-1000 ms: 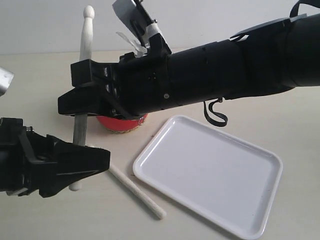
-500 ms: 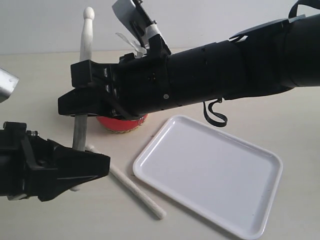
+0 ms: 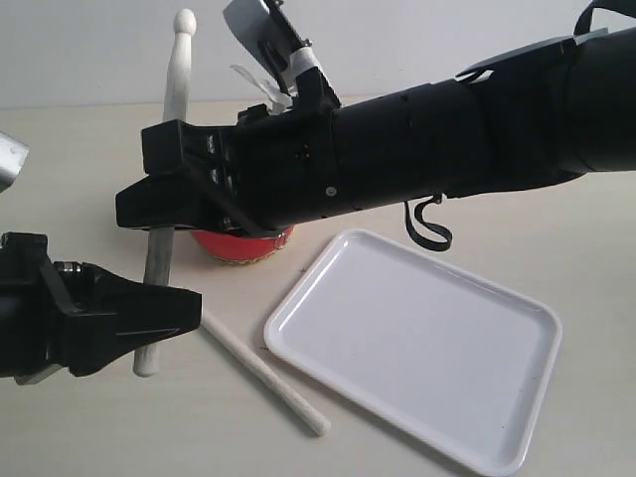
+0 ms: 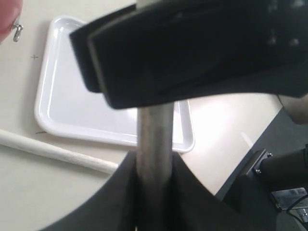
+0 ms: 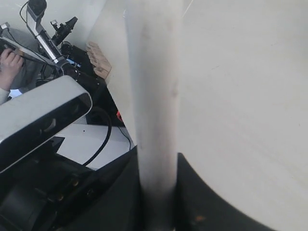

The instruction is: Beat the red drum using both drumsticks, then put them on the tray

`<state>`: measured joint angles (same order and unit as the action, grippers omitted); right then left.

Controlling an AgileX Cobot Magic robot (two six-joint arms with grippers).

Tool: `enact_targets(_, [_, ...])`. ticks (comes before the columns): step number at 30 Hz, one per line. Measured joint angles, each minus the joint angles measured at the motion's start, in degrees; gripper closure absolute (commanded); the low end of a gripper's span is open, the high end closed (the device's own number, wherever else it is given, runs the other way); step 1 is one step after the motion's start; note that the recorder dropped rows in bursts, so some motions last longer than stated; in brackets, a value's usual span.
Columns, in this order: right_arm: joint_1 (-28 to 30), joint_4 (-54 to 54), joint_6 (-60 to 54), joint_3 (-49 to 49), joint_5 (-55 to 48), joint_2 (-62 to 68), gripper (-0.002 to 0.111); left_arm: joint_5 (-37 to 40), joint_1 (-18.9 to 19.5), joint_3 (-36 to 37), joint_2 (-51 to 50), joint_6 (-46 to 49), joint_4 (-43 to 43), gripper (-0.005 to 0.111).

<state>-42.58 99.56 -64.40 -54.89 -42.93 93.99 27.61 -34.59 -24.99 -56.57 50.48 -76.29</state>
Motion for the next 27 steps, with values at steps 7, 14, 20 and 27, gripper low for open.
enact_targets(7, [0.0,0.23,0.21,0.0,0.0,0.0,0.058,-0.24,0.0,0.07,0.0,0.11,-1.22,0.107])
enact_targets(14, [0.0,0.13,0.33,0.0,3.57,-4.83,0.054,-2.13,0.0,0.07,0.99,0.11,-1.44,0.107])
enact_targets(20, [0.0,-10.44,7.73,0.0,6.08,-12.62,0.055,-2.62,3.03,0.12,3.2,-0.26,-1.44,0.107])
enact_targets(27, [0.0,-47.23,34.71,0.0,2.26,-21.94,0.055,-0.95,10.91,0.56,8.53,-3.47,4.02,0.107])
